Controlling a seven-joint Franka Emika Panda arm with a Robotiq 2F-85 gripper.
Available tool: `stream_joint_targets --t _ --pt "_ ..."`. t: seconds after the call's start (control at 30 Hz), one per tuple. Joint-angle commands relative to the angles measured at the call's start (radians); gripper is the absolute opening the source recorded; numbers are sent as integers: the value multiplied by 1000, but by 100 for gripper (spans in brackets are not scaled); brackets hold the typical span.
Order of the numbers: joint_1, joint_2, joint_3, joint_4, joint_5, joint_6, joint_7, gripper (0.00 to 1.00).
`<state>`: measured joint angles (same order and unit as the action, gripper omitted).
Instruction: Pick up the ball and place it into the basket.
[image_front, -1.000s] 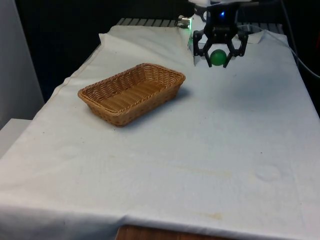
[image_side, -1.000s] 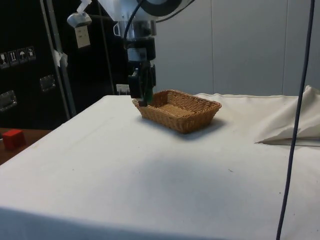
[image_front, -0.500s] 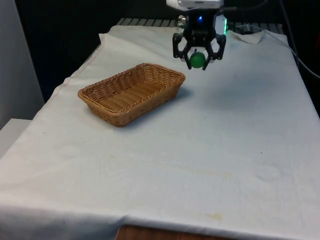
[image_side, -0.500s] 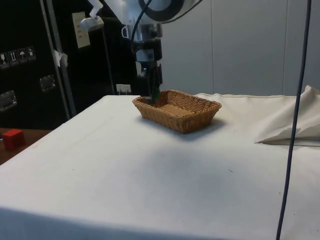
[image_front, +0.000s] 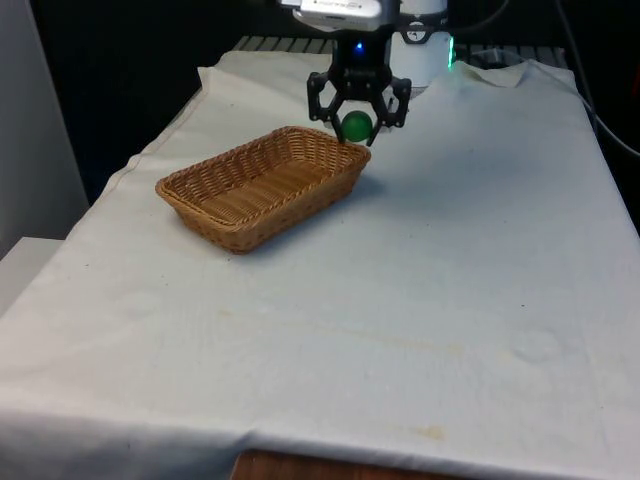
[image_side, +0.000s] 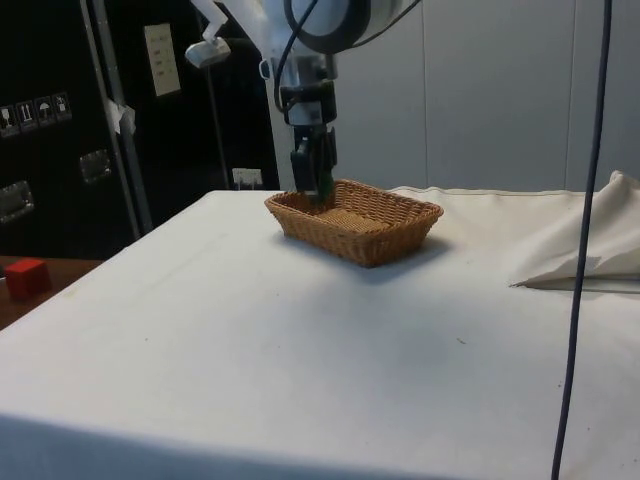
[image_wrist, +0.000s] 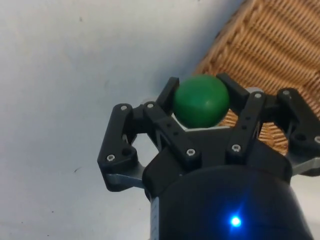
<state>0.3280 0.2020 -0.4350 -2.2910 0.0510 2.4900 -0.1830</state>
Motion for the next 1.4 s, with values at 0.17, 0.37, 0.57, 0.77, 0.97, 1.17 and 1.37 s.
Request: stream_joint_targets --t 0.17,0.37,0.57,0.77,0.97,1.17,1.37 --pt "-4 11 -36 9 -11 3 -25 0" --pt "-6 21 -70 17 -9 4 -55 0" --pt "-9 34 -94 22 -6 10 -76 0" --pt "-15 60 -119 29 2 22 -101 0" --pt "-22 98 -147 38 6 42 -120 0" --pt "-29 138 -162 42 16 73 -132 0" --pt "-38 190 -160 43 42 114 -140 0"
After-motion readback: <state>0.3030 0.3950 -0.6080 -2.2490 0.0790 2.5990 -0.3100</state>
